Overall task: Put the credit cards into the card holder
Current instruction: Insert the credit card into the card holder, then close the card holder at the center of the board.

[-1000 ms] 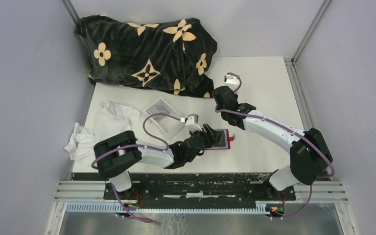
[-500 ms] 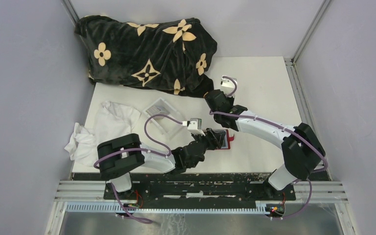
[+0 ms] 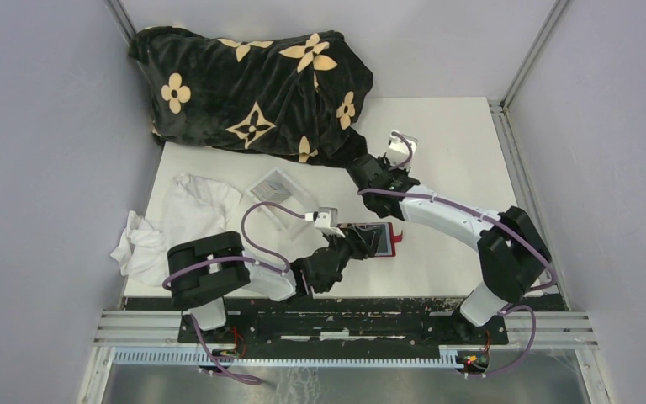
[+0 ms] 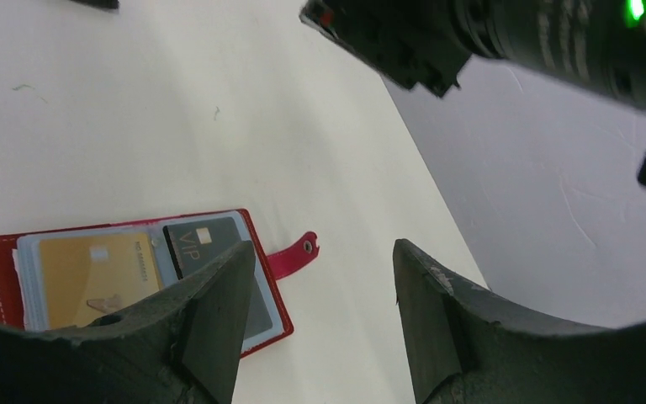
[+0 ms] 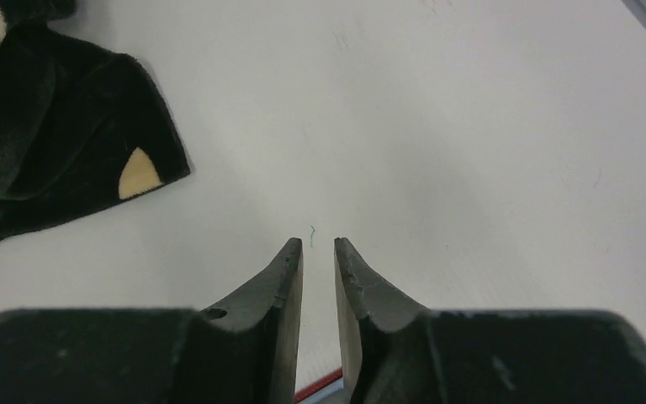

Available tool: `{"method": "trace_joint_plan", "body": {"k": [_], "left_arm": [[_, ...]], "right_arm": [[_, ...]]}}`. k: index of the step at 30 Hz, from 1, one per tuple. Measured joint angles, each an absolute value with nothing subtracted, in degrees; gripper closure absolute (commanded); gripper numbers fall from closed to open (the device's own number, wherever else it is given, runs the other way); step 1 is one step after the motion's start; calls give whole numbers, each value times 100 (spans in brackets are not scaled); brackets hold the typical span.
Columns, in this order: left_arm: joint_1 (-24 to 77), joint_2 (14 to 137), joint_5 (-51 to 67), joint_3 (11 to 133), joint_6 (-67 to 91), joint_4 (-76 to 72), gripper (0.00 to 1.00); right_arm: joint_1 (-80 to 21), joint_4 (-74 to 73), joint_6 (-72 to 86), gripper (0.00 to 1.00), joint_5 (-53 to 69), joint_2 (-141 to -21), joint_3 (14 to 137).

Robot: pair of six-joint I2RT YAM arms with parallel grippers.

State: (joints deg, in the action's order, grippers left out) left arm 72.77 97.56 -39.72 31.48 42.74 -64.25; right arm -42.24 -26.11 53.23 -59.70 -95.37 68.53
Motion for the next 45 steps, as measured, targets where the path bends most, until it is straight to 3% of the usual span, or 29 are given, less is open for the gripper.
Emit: {"method": "trace_joint_plan", "body": {"k": [2,8,15,23,35,45], "left_arm": [[7277,9756,-4165,3192,4248,-6427,30],[7282,9819,-4707,3590,4254,-6287,30],[7288,9692,-5531,3218,4812,-5212,26],[7013,9526,-5465,2714,5542,-4272,26],[6202,9706,-4134,2152,5865,-5057,28],[5896,10051,-3347,2152,5870,-5808,28]], "right_arm": [[-4265,-2259,4984,55,-5898,-9268,6471],[-4390,-2032,4027,40,-5629,-9124,6617],[-4425,-2139,3301,30,-4845,-8945,6370],[-4423,-2620,3076,23,-3975,-8141,5531],[-4423,-2969,3343,26,-3529,-7959,4856],[-4080,-2764,3664,44,-3083,-8034,4370]]}}
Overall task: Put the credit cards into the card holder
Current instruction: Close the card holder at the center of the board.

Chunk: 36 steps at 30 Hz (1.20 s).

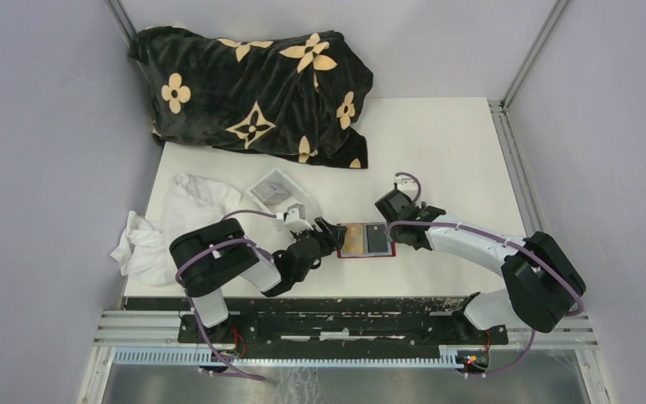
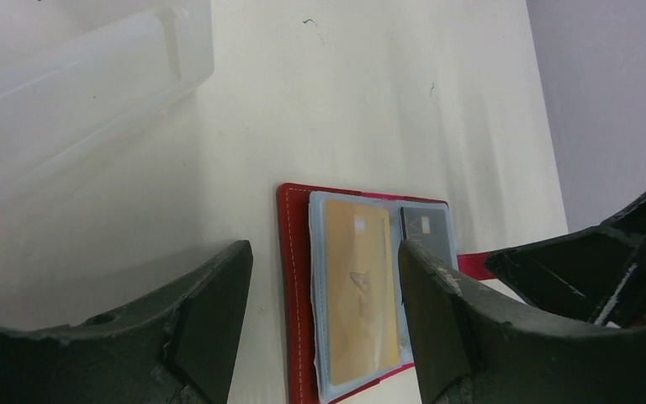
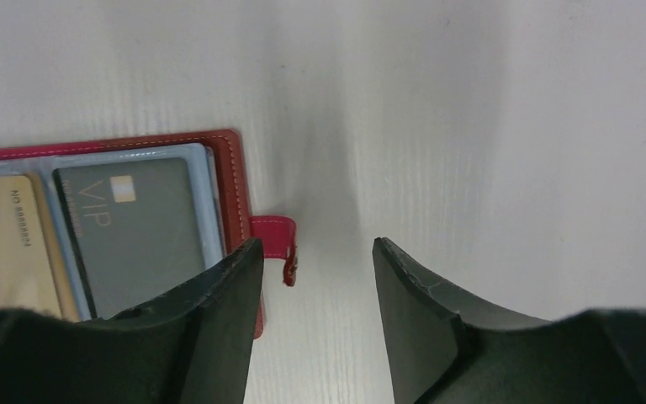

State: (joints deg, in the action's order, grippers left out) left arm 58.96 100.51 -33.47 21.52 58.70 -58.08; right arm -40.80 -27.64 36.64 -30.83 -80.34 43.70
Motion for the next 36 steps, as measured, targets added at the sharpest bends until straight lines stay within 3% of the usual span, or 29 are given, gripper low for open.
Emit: {"method": "trace_joint_plan", "body": {"k": [13,16,19,36], "left_arm": [[5782,10447,-2805,2117,5959,-6582,29],[5782,10495,-2775,2112,5957,-6670,29],[5760,10575,-2696,2110,5957,-6807,29],[5631,10884,-2394,1643,6020,-7933,26]], "right_arm": [[-3599,-2128,3898,62,-2220,-8156,3962],[-3540,-2034,3920,75,-2150,-8162,3951],[-3481,-1933,3948,98,-2067,-8193,3946],[-3297,-1824,4239,99,-1221,-7242,3911]]}}
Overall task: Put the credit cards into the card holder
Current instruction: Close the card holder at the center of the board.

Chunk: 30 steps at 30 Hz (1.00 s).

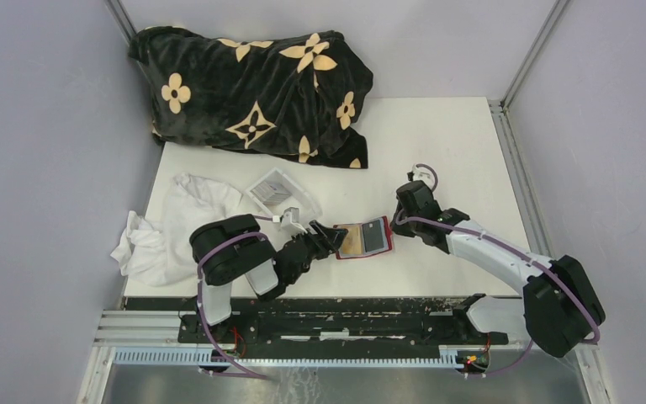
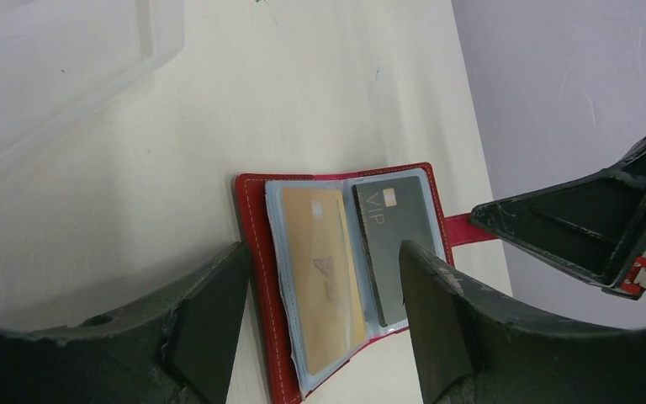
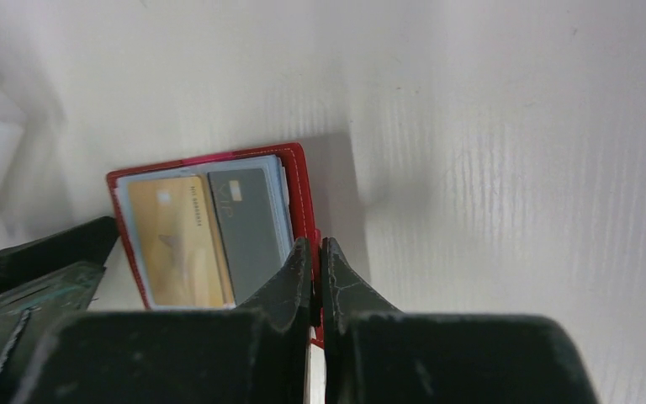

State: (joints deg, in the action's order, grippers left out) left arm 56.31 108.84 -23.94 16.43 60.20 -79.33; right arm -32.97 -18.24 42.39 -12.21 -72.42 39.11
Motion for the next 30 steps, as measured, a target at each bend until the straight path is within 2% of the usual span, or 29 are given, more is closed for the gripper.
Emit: {"method": "trace_joint_plan", "body": {"k": [10,17,30], "left_arm": [[5631,11039,-2298,1577,6062,-8294,25],[5627,11369,-2049,1660,6064,-8783,25],[5627,11528,-1588,1916,6064,-8812,25]], "right_arm": [[-3295,-1914,4480,99,-731,-6827,4108],[-3293,-1929,4545,99,-550,-6831,4296],[-3288,-1879,4622,99,-333,-7004,4303]]}}
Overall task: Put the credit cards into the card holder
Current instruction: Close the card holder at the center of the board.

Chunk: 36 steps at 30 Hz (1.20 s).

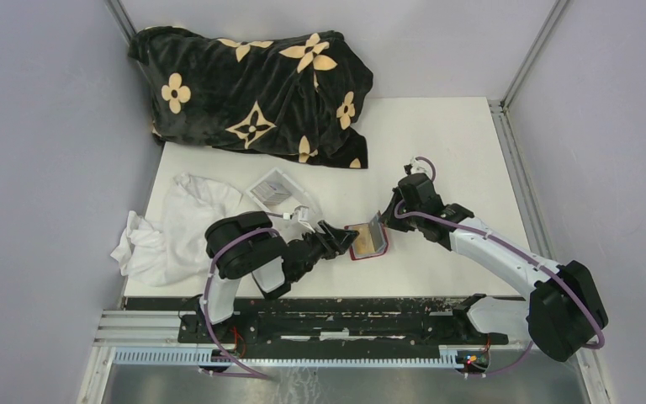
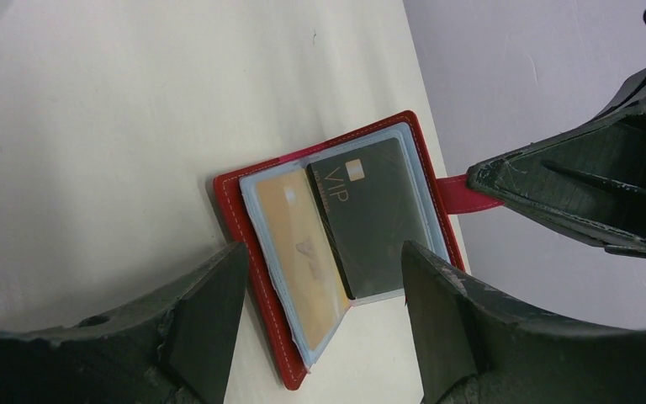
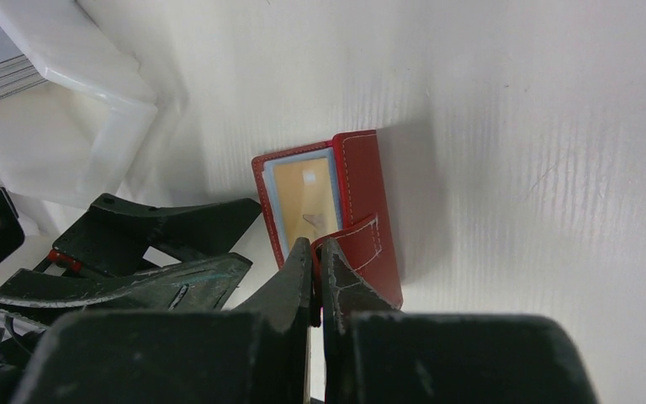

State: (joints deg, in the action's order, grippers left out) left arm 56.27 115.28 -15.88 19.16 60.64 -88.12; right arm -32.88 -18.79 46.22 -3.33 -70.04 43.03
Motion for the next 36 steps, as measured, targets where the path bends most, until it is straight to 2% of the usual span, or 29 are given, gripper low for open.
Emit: {"method": "trace_joint_plan", "body": {"k": [6,8,14,25,36], "left_arm": [[5627,11552,-1485,1957,6066,-8825,23],[5627,11552,-1455,1977,6066,-8825,20],[5640,11546,-1385,2034,6066,-8825,19],[5704,11273,-1658,1505,6281,-8847,25],[5704,10820,-2329,788,6523,-8799,29]], "right_arm": [[-3288,-1868,4624,99,-257,-7004,4303],[-3288,-1865,4624,99,-235,-7004,4303],[-3288,-1813,4646,99,-104,-7004,4303],[-3581,-1678,4687,99,5,-7063,4303],[-4195,-1393,4797,99,-1,-7721,4320]]}}
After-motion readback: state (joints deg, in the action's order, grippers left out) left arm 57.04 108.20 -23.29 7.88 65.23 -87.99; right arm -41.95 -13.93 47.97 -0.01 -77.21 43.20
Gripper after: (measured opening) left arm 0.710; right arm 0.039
